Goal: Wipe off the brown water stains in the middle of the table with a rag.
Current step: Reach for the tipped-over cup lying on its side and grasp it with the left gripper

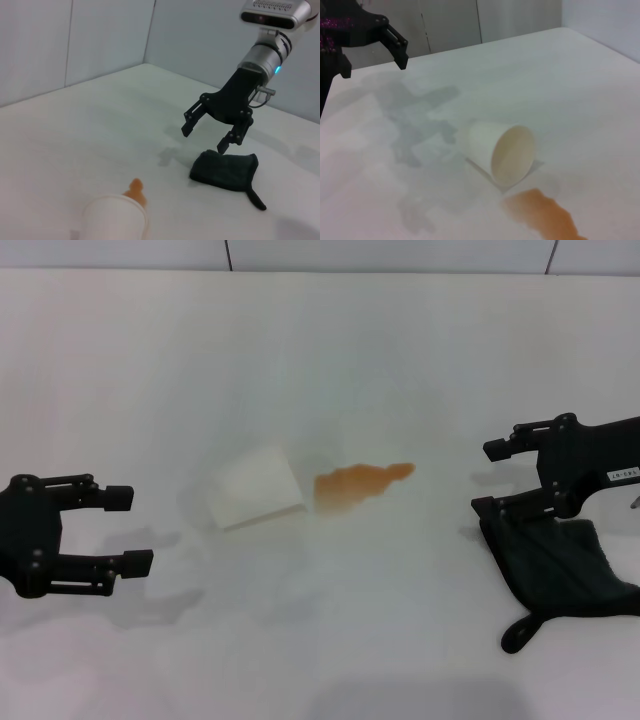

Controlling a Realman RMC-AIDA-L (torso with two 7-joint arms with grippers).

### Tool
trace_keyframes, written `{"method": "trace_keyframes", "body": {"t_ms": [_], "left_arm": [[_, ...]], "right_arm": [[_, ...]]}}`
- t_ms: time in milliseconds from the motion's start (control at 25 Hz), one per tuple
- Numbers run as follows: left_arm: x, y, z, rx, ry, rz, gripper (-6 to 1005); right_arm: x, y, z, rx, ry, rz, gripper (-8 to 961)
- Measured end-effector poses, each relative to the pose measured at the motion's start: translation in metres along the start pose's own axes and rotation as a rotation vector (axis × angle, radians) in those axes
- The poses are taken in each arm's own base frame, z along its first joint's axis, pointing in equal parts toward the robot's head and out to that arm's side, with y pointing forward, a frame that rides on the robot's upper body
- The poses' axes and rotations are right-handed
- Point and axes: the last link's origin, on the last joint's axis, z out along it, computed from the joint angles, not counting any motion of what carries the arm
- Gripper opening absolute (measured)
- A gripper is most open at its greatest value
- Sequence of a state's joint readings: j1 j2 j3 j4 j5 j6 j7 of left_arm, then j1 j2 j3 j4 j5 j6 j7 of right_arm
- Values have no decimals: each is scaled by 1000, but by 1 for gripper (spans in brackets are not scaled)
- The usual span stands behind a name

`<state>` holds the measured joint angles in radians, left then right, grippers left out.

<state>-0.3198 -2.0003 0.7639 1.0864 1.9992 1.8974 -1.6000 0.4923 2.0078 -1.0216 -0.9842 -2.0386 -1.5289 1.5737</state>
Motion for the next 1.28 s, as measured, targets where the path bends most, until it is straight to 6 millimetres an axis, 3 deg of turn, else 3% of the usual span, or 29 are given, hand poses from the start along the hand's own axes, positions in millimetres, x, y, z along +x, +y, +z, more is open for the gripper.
{"method": "trace_keyframes", "body": {"t_ms": [880, 1280], "left_arm": [[-2, 1, 0, 2, -1, -8, 845], [9, -8, -8, 15, -26, 4, 846]], "right_arm": [[1, 0, 0, 4, 0, 2, 791], [6, 3, 2, -11, 2, -33, 791]]}}
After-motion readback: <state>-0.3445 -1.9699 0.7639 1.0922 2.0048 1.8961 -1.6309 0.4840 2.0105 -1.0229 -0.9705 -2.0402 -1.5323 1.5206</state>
